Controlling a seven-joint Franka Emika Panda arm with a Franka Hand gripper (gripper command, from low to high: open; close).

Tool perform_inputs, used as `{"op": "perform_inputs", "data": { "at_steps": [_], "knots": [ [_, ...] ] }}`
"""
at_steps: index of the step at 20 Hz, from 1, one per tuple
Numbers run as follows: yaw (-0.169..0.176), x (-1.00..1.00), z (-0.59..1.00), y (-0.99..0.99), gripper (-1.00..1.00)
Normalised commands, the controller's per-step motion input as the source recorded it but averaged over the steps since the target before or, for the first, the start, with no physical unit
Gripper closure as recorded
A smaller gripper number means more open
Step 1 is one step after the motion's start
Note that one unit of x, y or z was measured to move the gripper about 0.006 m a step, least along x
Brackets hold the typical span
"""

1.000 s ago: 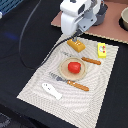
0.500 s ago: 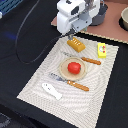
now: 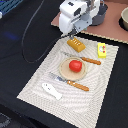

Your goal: Interact with the objects in diverse but meaningful ways.

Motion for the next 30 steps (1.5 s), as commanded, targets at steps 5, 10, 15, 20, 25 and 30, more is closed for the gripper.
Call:
{"op": "perform_inputs", "data": {
  "at_steps": [5, 10, 15, 20, 25, 30],
  "knots": [
    [0.000, -0.02, -0.33, 0.15, -1.00],
    [0.000, 0.00, -0.31, 0.23, -1.00],
    [0.000, 0.00, -0.34, 0.26, -1.00],
    [0.000, 0.00, -0.31, 0.24, -1.00],
    [0.000, 0.00, -0.16, 0.22, 1.00],
    [0.000, 0.00, -0.01, 0.21, 1.00]
  ]
}}
